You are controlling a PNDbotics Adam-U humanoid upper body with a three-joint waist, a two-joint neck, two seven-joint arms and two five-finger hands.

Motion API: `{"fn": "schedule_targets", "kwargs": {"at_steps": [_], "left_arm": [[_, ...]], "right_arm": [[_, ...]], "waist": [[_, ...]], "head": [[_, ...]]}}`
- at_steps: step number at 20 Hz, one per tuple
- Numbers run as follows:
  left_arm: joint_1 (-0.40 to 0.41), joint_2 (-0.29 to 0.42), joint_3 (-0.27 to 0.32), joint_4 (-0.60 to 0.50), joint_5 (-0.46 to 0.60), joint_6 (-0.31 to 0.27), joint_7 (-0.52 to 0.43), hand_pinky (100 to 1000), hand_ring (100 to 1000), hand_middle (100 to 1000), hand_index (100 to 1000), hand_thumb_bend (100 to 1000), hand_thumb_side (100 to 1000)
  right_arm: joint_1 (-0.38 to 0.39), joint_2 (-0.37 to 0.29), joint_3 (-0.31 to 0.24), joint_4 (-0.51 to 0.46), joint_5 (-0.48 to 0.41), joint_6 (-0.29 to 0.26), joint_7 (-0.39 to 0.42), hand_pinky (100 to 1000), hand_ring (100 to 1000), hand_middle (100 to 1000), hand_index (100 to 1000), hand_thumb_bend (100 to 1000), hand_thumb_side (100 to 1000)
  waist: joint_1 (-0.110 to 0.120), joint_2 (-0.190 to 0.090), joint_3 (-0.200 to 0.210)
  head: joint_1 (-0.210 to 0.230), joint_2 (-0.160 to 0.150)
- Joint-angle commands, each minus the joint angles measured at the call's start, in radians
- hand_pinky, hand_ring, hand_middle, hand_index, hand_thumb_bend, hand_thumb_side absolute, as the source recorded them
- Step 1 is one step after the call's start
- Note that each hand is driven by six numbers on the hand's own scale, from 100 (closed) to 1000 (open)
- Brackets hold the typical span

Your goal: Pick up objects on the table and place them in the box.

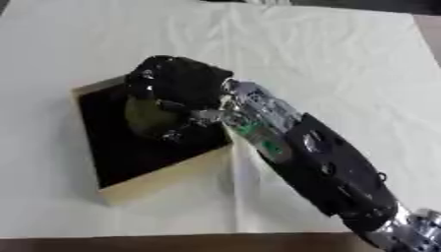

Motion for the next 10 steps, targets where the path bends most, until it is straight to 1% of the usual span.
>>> {"fn": "schedule_targets", "kwargs": {"at_steps": [1, 4, 6, 7, 8, 10], "left_arm": [[-0.001, 0.018, 0.010, -0.015, 0.000, 0.001, 0.004, 543, 672, 667, 701, 889, 757], [0.002, 0.018, 0.010, -0.015, 0.000, 0.001, 0.004, 544, 672, 667, 701, 888, 758], [0.003, 0.019, 0.010, -0.015, -0.001, 0.001, 0.004, 544, 673, 667, 702, 888, 758], [0.003, 0.019, 0.010, -0.015, -0.001, 0.001, 0.004, 545, 673, 667, 702, 891, 761], [0.004, 0.020, 0.010, -0.015, -0.001, 0.001, 0.004, 545, 673, 667, 702, 887, 759], [0.004, 0.022, 0.011, -0.015, -0.001, 0.001, 0.005, 546, 675, 671, 701, 887, 759]], "right_arm": [[-0.021, -0.027, -0.039, -0.087, 0.000, 0.006, -0.008, 867, 823, 828, 902, 326, 249], [-0.028, -0.042, -0.070, -0.149, -0.019, 0.029, -0.013, 864, 817, 826, 893, 335, 226], [-0.031, -0.053, -0.093, -0.191, -0.044, 0.050, -0.026, 860, 805, 817, 882, 320, 170], [-0.034, -0.061, -0.109, -0.214, -0.067, 0.066, -0.046, 859, 799, 814, 879, 183, 104], [-0.036, -0.073, -0.123, -0.237, -0.095, 0.084, -0.070, 859, 794, 812, 886, 266, 100], [-0.043, -0.106, -0.158, -0.277, -0.147, 0.125, -0.138, 866, 800, 817, 886, 272, 100]], "waist": [[0.025, -0.015, -0.004], [0.029, -0.019, -0.009], [0.031, -0.021, -0.013], [0.033, -0.022, -0.015], [0.034, -0.023, -0.016], [0.034, -0.026, -0.021]], "head": [[0.007, 0.002], [0.008, 0.004], [0.009, 0.004], [0.011, 0.006], [0.012, 0.008], [0.013, 0.014]]}}
